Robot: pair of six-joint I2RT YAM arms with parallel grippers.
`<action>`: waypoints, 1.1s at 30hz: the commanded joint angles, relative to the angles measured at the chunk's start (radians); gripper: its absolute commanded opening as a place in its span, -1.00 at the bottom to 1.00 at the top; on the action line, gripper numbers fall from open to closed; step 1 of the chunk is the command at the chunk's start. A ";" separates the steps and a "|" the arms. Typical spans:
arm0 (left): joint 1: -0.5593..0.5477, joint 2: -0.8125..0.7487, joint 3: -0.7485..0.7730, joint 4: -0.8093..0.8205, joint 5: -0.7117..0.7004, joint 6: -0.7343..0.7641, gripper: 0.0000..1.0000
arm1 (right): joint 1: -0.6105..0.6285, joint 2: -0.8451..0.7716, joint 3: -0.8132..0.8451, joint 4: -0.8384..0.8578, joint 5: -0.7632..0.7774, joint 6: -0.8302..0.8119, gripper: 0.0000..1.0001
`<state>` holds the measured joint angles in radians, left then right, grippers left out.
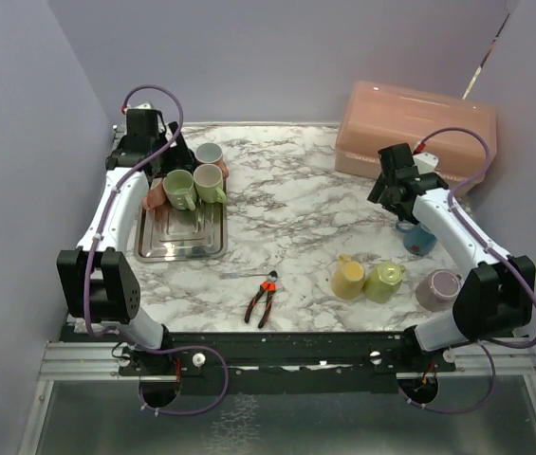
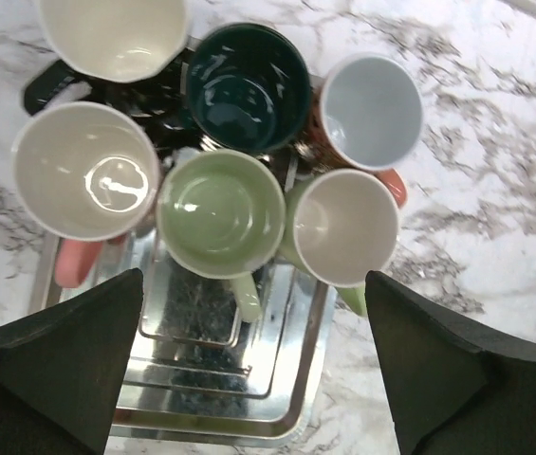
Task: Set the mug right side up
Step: Turn over the cup at the center of the board.
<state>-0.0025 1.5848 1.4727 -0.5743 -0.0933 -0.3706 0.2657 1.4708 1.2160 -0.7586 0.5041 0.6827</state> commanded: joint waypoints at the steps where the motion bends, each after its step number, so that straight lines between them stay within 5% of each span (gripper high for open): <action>1: -0.049 -0.048 -0.045 0.001 0.080 -0.023 0.98 | -0.109 0.044 0.026 -0.080 0.091 0.099 0.83; 8: -0.067 -0.182 -0.179 0.012 0.164 -0.046 0.98 | -0.124 0.088 0.115 -0.257 0.297 0.251 0.93; 23: -0.068 -0.447 -0.412 0.003 0.351 -0.014 0.98 | -0.202 0.122 -0.012 -0.152 0.113 0.143 0.93; 33: -0.068 -0.510 -0.445 -0.036 0.446 0.051 0.98 | -0.212 0.113 -0.079 0.007 0.045 0.014 0.72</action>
<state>-0.0677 1.0939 1.0325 -0.5903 0.2558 -0.3698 0.0616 1.5936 1.1580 -0.8513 0.5785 0.7650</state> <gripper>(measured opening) 0.988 0.866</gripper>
